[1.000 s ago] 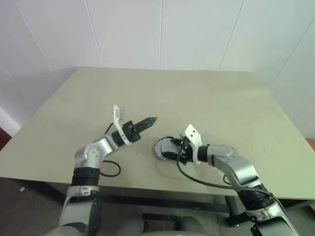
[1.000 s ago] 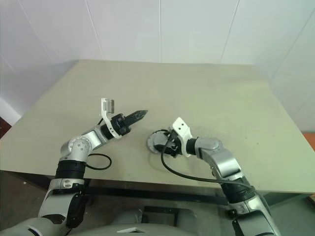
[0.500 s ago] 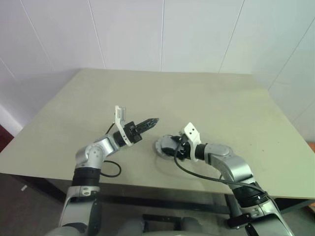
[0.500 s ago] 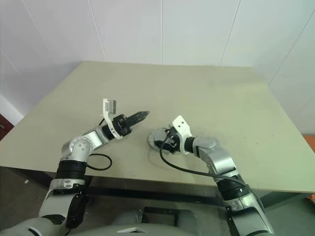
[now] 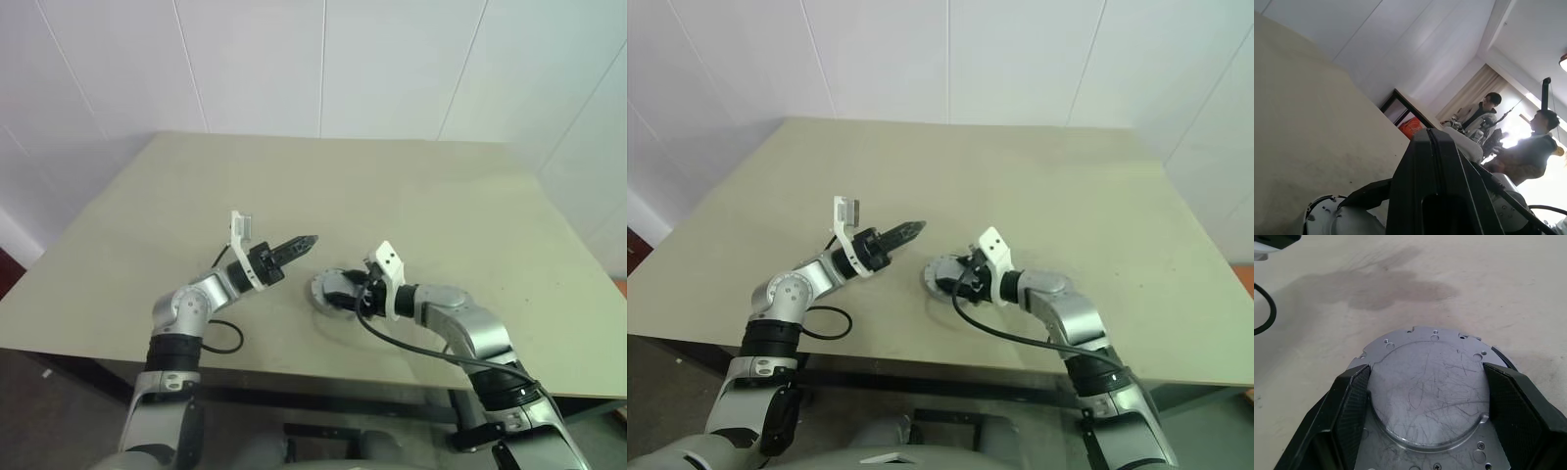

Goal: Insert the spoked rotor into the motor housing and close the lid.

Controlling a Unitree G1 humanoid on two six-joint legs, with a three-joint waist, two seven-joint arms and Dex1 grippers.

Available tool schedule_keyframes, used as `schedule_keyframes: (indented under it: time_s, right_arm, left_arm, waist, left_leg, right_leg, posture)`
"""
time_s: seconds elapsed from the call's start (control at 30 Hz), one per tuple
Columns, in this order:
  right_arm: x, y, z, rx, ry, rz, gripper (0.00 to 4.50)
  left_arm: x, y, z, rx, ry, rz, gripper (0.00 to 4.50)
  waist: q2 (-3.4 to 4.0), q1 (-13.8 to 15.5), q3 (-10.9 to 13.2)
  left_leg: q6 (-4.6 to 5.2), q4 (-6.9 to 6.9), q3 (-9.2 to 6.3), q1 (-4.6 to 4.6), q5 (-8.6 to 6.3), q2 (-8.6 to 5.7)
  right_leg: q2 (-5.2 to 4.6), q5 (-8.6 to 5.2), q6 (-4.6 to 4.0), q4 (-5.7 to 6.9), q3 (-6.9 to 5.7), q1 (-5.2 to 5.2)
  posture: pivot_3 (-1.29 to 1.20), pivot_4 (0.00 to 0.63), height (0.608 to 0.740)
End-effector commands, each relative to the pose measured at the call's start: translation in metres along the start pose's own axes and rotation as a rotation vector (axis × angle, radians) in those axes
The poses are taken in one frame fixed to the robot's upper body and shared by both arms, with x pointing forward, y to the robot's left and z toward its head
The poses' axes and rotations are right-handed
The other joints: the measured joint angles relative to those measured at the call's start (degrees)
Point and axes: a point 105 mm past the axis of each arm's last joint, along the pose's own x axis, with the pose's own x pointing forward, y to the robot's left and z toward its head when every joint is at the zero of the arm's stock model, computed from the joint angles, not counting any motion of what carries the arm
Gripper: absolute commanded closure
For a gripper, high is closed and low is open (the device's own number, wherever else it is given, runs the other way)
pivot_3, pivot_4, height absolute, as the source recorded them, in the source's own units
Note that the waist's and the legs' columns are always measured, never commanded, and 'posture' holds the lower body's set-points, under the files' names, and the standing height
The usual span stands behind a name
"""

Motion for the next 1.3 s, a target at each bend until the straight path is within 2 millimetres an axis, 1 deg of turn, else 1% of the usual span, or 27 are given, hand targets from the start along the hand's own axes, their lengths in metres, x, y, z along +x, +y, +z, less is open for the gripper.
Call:
schedule_keyframes:
  time_s: [0.03, 0.17, 0.3, 0.47, 0.67, 0.8, 1.0, 1.3]
  right_arm:
    - [-0.008, 0.006, 0.019, -0.052, -0.054, 0.042, 1.29]
    - [-0.012, 0.008, 0.023, -0.084, -0.071, 0.056, 1.29]
    - [-0.012, -0.004, 0.028, -0.134, -0.070, -0.018, 1.29]
    - [-0.011, -0.011, 0.030, -0.176, -0.072, -0.071, 1.29]
    - [-0.011, -0.012, 0.026, -0.187, -0.038, -0.070, 1.29]
    - [-0.012, -0.011, 0.017, -0.183, 0.006, -0.058, 1.29]
    - [-0.012, -0.012, 0.011, -0.183, 0.023, -0.068, 1.29]
    - [-0.013, -0.015, 0.006, -0.176, 0.033, -0.089, 1.29]
  left_arm:
    - [0.004, -0.009, 0.006, 0.035, -0.006, -0.037, 4.50]
    - [0.003, -0.008, 0.005, 0.033, -0.005, -0.036, 4.50]
    - [0.003, -0.008, 0.004, 0.033, -0.005, -0.034, 4.50]
    - [0.003, -0.008, 0.004, 0.030, -0.002, -0.035, 4.50]
    - [0.003, -0.008, 0.004, 0.030, -0.001, -0.034, 4.50]
    - [0.003, -0.008, 0.004, 0.030, -0.001, -0.033, 4.50]
    - [0.002, -0.009, 0.009, 0.016, -0.033, -0.044, 4.50]
    - [-0.001, -0.008, 0.008, 0.012, -0.035, -0.043, 4.50]
  waist:
    - [0.02, -0.02, 0.04]
    - [0.12, -0.05, 0.16]
    - [0.19, -0.04, 0.25]
    - [0.19, -0.03, 0.27]
    - [0.19, -0.04, 0.27]
    - [0.19, -0.05, 0.27]
    - [0.19, -0.03, 0.27]
    - [0.19, -0.03, 0.27]
  left_leg:
    - [0.00, 0.00, 0.00, 0.00, 0.00, 0.00]
    - [-0.01, 0.00, 0.00, 0.00, -0.01, 0.00]
    - [0.00, -0.01, 0.00, 0.00, -0.01, 0.01]
    - [0.00, -0.01, 0.02, -0.01, 0.00, 0.00]
    - [0.01, -0.01, 0.02, -0.01, 0.00, 0.00]
    - [0.01, 0.00, 0.02, -0.01, 0.00, 0.01]
    - [0.01, -0.01, 0.02, -0.01, 0.00, 0.01]
    - [0.01, 0.00, 0.03, 0.00, 0.00, 0.01]
  right_leg:
    - [-0.03, 0.00, 0.00, -0.02, 0.00, 0.00]
    - [-0.04, 0.00, 0.00, -0.02, 0.00, 0.00]
    - [0.03, -0.01, 0.00, -0.02, -0.01, -0.01]
    - [0.04, 0.00, 0.00, -0.02, -0.01, -0.02]
    - [0.04, 0.00, 0.00, -0.01, 0.00, -0.01]
    - [0.04, 0.00, 0.00, -0.01, 0.00, -0.01]
    - [0.05, 0.00, 0.00, -0.01, -0.01, -0.01]
    - [0.05, 0.00, 0.00, -0.01, -0.02, 0.00]
  posture:
    - [0.00, 0.000, 0.740]
    - [0.00, 0.000, 0.740]
    - [0.00, 0.000, 0.740]
    - [0.00, 0.000, 0.740]
    - [0.00, 0.000, 0.740]
    - [0.00, 0.000, 0.740]
    - [0.00, 0.000, 0.740]
    - [0.00, 0.000, 0.740]
